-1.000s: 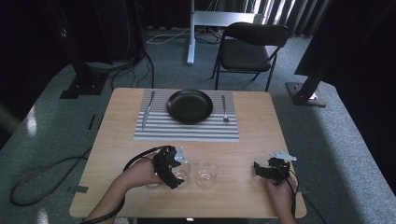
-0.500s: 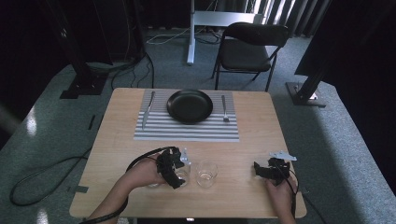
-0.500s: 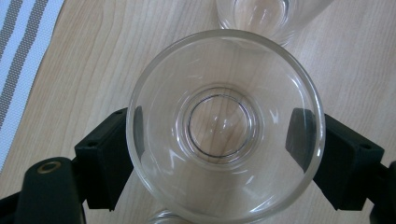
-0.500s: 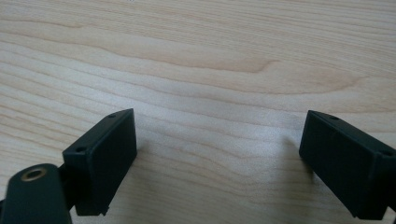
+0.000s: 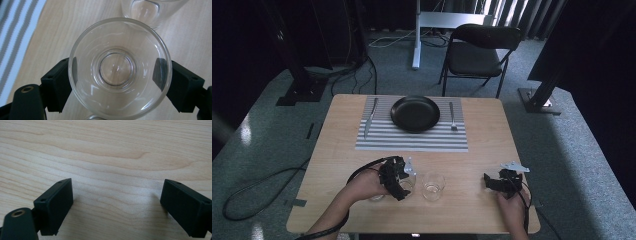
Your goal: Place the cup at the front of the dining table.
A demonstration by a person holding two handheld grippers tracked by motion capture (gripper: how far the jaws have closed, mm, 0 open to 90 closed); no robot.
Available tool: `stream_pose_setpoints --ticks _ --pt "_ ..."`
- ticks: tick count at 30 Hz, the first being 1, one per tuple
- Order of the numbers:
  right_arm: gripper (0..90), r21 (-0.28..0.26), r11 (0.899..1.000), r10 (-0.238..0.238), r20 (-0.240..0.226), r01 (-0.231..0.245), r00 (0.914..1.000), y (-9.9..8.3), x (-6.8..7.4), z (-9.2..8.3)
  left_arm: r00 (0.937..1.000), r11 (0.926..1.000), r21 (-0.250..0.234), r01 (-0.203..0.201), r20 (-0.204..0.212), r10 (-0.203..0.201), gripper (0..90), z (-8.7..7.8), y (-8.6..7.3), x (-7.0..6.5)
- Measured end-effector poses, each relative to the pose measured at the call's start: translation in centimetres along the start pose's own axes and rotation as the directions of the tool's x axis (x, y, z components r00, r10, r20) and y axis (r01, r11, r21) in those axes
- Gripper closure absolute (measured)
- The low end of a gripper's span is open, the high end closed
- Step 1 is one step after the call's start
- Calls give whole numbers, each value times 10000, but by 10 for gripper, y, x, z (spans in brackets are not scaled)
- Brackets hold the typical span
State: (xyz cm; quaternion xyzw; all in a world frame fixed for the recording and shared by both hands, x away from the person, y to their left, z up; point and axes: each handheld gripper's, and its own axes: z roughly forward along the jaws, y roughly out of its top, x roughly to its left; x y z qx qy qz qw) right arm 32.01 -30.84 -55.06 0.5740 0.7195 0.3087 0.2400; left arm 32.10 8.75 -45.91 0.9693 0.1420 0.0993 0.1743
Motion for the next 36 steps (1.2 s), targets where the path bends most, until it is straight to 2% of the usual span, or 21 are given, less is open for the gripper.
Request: stream_pose_setpoints --ticks 7,9,11,14,17,19,23,27,30,33,34,36 --pt "106 3 10000 11 1 -11 10000 0 0 0 9994 9993 -58 357 9 -357 185 1 -1 8" --pt "106 2 10000 9 -1 -9 10000 0 0 0 9992 9992 -125 382 -139 -384 184 0 0 10" --pt "106 3 10000 8 0 -8 10000 0 0 0 9986 9985 -195 519 -49 -520 184 -3 0 15" --pt "106 7 10000 20 -1 -20 10000 0 0 0 9978 9981 -225 566 -344 -574 185 -6 2 19" --pt "106 8 10000 22 -2 -22 10000 0 0 0 9975 9979 -206 613 -341 -620 185 -8 3 23" --pt "106 8 10000 21 -1 -21 10000 0 0 0 9956 9966 -220 795 -476 -805 185 -10 4 30" --pt "106 5 10000 8 0 -8 10000 0 0 0 9940 9959 -94 901 -620 -905 185 -14 5 41" --pt "106 2 10000 12 1 -12 10000 0 0 0 9887 9908 -290 1322 -672 -1339 185 -20 5 55" --pt "106 -1 10000 17 -6 -17 10000 0 0 0 9854 9893 -258 1433 -895 -1450 185 -22 5 62" --pt "106 -5 10000 1 -2 -1 10000 0 0 0 9770 9841 -160 1769 -1180 -1775 185 -24 4 74" --pt "106 -12 10000 -14 3 14 10000 0 0 0 9730 9818 -259 1882 -1313 -1900 185 -24 4 77" --pt "106 -1 10000 -9 3 9 10000 0 0 0 9682 9780 -213 2076 -1382 -2086 185 -25 3 83"
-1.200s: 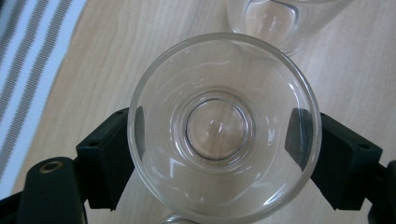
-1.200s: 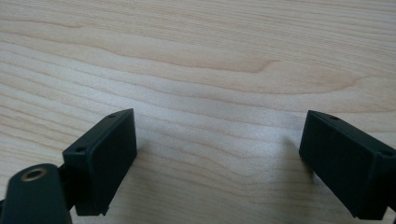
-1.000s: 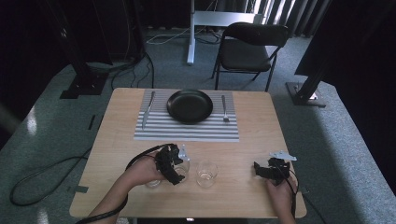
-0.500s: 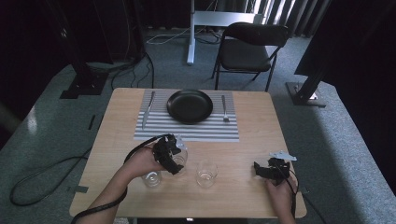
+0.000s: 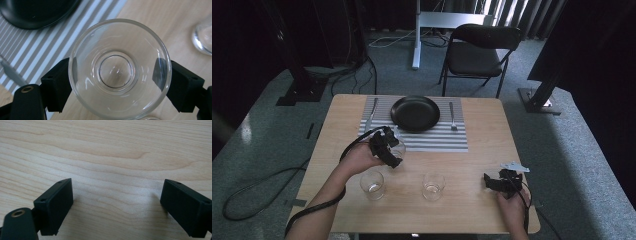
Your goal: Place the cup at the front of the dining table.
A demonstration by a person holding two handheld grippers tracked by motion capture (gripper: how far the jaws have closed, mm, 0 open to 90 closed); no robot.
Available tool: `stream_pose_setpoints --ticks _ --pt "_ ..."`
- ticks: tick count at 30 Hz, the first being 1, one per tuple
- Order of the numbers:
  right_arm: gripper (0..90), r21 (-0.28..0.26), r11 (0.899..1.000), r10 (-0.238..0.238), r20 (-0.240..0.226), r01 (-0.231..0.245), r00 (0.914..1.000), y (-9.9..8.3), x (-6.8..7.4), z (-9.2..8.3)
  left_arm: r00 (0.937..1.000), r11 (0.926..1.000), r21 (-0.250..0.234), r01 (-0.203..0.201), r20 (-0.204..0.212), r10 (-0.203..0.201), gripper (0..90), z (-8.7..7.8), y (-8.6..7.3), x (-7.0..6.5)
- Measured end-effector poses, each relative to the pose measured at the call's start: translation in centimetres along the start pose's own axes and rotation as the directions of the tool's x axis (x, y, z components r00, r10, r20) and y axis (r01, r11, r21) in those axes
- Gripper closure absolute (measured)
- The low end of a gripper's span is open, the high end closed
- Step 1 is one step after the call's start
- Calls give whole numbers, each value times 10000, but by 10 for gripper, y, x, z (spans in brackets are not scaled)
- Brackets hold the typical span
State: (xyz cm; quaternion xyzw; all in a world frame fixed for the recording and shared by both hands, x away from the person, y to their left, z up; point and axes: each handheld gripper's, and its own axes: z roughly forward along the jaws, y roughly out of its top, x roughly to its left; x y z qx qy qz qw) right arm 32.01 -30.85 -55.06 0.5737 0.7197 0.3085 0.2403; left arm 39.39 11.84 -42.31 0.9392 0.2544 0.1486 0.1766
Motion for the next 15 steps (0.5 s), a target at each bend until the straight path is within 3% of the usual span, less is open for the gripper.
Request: stream_pose_setpoints --ticks 3,8,12,13,15 --pt "106 7 10000 26 -4 -26 10000 0 0 0 9991 9992 -71 381 -171 -382 185 2 1 10" --pt "106 -1 10000 9 -3 -9 10000 0 0 0 9963 9976 82 692 -521 -687 185 7 4 25" --pt "109 -2 10000 6 -4 -6 10000 0 0 0 9928 9945 43 1050 -588 -1045 185 7 6 35" --pt "109 -3 10000 8 -6 -8 10000 0 0 0 9880 9905 -26 1371 -708 -1370 185 8 7 42" --pt "109 -3 10000 5 -9 -5 10000 0 0 0 9847 9882 25 1530 -845 -1523 185 9 8 47"
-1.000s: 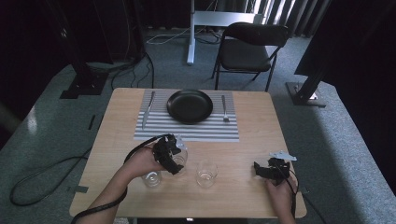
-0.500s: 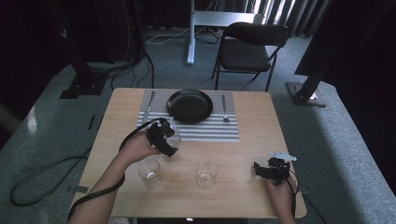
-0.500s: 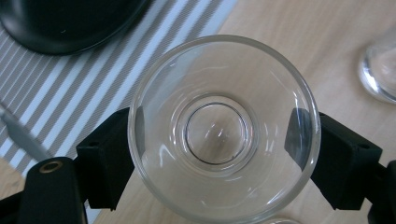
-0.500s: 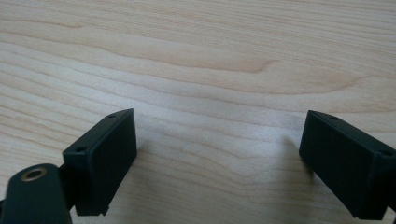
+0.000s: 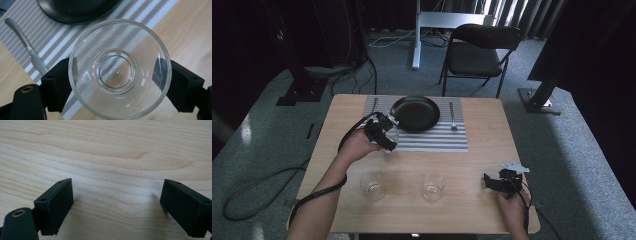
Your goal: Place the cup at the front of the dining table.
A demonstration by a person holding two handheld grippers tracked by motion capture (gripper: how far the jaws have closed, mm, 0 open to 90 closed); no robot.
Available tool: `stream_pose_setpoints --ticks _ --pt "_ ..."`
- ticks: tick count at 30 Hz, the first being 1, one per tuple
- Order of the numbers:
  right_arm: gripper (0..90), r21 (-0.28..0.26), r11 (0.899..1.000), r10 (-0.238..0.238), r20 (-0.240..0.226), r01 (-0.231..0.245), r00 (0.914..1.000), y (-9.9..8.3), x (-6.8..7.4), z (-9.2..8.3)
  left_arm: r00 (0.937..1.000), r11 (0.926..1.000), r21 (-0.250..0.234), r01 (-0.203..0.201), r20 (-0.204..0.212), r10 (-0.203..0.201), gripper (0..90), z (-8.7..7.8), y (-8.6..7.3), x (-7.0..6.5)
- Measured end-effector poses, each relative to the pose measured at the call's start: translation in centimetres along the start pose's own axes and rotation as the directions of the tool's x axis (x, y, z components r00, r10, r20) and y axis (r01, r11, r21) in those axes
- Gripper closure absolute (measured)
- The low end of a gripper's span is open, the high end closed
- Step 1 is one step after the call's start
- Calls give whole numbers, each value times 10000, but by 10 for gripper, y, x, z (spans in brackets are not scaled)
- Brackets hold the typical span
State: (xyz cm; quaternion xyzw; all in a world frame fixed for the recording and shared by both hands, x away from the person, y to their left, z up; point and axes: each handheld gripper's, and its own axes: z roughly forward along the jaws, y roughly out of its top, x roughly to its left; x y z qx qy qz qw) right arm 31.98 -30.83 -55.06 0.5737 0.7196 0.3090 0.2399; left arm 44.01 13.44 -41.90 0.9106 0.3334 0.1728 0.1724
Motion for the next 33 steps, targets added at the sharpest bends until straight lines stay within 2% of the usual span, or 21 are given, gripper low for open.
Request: stream_pose_setpoints --ticks 3,4,8,9,11,14,18,22,25,28,31,33 --pt "109 0 10000 5 -1 -5 10000 0 0 0 9998 9999 69 148 -129 -147 185 2 2 4" --pt "109 0 10000 3 0 -3 10000 0 0 0 9987 9988 -15 481 -171 -481 185 4 4 9" --pt "109 -1 10000 3 -5 -3 10000 0 0 0 9950 9952 -219 953 -273 -959 185 6 6 17" --pt "109 -1 10000 3 -5 -3 10000 0 0 0 9950 9952 -219 953 -273 -959 185 6 6 17" --pt "109 -5 10000 0 -6 0 10000 0 0 0 9887 9897 -317 1397 -499 -1412 185 9 7 23" --pt "109 2 10000 11 -5 -11 10000 0 0 0 9844 9855 -448 1638 -573 -1663 185 11 8 29" --pt "109 -1 10000 7 -5 -7 10000 0 0 0 9730 9747 -521 2175 -669 -2208 185 17 9 38" --pt "109 3 10000 14 -6 -14 10000 0 0 0 9688 9706 -593 2334 -713 -2373 185 20 10 42" --pt "109 3 10000 15 -6 -15 10000 0 0 0 9579 9606 -582 2719 -795 -2760 186 27 13 47" --pt "109 2 10000 18 -5 -18 10000 0 0 0 9558 9597 -528 2759 -906 -2797 186 31 13 49" --pt "109 3 10000 17 -6 -17 10000 0 0 0 9539 9574 -509 2843 -855 -2878 185 37 13 50" --pt "109 3 10000 15 -7 -15 10000 0 0 0 9531 9550 -495 2924 -671 -2952 186 40 13 51"
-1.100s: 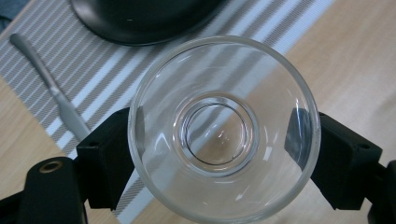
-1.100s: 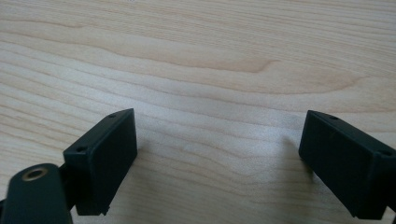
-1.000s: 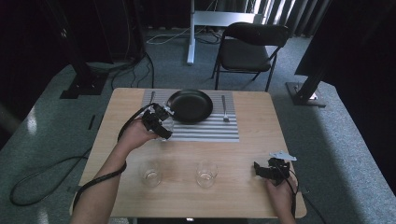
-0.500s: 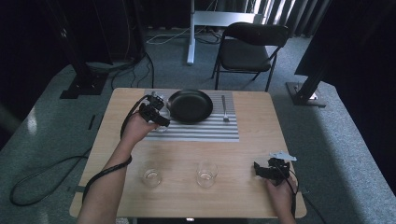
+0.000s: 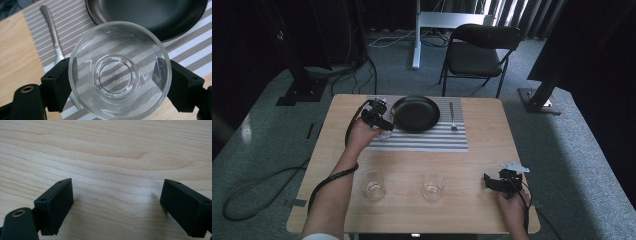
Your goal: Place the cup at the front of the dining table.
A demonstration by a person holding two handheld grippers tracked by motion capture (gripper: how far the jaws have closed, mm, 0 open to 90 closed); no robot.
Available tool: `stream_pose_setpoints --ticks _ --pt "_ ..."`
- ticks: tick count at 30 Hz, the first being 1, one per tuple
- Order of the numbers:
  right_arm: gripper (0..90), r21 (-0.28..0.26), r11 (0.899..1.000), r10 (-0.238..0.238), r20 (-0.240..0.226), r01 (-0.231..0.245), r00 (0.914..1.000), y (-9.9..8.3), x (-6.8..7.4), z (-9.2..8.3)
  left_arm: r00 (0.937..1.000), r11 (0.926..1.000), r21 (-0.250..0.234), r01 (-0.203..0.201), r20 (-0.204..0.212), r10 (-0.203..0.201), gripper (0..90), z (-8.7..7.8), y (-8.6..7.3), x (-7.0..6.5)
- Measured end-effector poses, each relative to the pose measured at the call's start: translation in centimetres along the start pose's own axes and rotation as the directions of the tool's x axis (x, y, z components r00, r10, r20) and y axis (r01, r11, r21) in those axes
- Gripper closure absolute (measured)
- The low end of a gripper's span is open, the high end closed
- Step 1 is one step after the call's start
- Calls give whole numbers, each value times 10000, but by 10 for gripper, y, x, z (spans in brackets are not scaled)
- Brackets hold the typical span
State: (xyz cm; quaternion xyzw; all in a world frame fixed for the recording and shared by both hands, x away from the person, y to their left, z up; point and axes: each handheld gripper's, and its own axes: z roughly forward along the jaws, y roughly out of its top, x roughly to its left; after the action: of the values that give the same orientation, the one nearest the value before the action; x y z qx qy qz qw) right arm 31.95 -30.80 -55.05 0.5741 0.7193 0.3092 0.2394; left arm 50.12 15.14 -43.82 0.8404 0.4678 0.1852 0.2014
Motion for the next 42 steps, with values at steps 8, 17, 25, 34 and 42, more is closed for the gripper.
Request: stream_pose_setpoints --ticks 8,17,25,34,42 --pt "109 -1 10000 -3 -5 3 10000 0 0 0 9998 9997 112 221 -16 -221 185 15 -5 1" --pt "109 -1 10000 -5 -11 5 10000 0 0 0 9982 9986 168 492 331 -497 185 26 -14 4" --pt "109 -1 10000 -3 -11 3 10000 0 0 0 9978 9986 285 451 471 -464 179 26 -17 4" --pt "109 -4 10000 -9 -13 9 10000 0 0 0 9954 9965 823 110 937 -187 1 39 -26 -2" --pt "109 -6 10000 -16 -13 16 10000 0 0 0 9951 9976 688 -17 983 -51 1 35 -36 -2"
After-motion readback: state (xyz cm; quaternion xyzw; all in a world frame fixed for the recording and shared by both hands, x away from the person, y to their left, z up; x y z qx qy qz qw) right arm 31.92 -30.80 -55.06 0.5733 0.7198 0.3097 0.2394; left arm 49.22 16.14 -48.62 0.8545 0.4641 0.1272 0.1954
